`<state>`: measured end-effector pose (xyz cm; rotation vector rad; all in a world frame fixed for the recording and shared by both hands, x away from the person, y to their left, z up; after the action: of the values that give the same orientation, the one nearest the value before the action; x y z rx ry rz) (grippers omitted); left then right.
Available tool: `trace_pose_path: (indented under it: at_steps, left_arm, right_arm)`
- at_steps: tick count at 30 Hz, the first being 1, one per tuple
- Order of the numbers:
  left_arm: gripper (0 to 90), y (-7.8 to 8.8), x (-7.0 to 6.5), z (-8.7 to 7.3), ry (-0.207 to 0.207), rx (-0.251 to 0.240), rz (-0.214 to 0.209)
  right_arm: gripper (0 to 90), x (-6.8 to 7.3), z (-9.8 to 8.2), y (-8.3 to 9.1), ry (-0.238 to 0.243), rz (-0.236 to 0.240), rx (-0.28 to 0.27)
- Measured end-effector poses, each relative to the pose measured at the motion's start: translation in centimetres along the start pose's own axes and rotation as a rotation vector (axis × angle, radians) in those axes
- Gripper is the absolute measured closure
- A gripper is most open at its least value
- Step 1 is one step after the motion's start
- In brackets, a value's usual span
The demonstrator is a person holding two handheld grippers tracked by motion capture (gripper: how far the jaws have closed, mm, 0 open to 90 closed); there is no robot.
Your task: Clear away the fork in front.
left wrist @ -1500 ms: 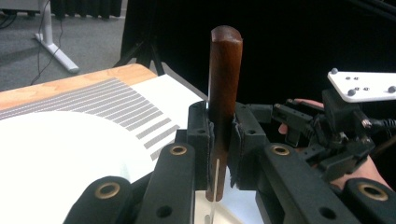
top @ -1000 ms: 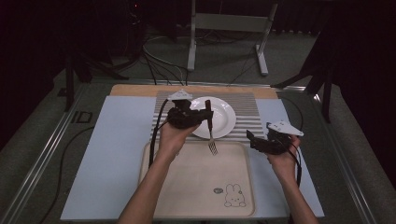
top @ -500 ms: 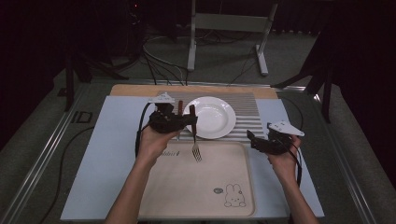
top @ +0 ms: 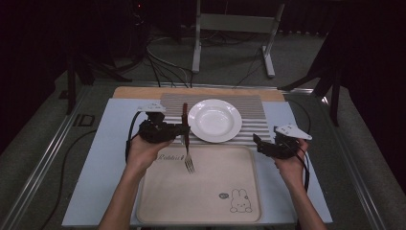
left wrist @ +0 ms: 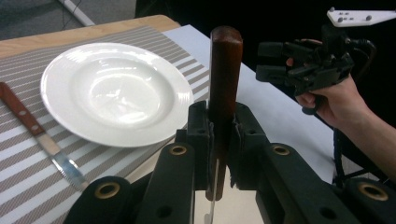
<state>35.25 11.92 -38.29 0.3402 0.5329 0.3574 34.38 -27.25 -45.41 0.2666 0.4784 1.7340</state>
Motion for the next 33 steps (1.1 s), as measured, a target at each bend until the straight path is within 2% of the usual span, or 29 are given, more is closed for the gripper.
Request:
trace_pose_path:
  at_steps: [6,17,26,33]
  left_arm:
    - [80.9,1.4,0.1,-0.7,-0.001,0.002,0.024]
    - [80.9,3.0,0.3,-2.1,0.008,0.019,0.047]
    - [80.9,4.5,0.0,-3.3,0.013,0.039,0.047]
    - [80.8,5.5,0.1,-4.2,0.033,0.052,0.045]
  right_arm:
    - [13.5,0.1,0.0,0.0,0.001,0.000,0.001]
    - [13.5,0.1,-0.1,0.0,0.000,0.003,0.002]
    - [13.5,0.0,-0.2,-0.1,-0.011,0.006,0.010]
    - [13.5,0.0,-0.2,-0.1,-0.008,0.005,0.010]
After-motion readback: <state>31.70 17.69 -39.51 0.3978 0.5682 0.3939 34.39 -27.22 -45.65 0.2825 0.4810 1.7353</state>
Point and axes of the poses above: each handheld gripper's, and its own axes: y roughly backward along the jaws, z roughly out of its top, x roughly to its left, the point moved 1 cm from there along -y, roughly forward along the jaws, and after that the axes turned 10 degrees about -z, right-handed, at the moved point
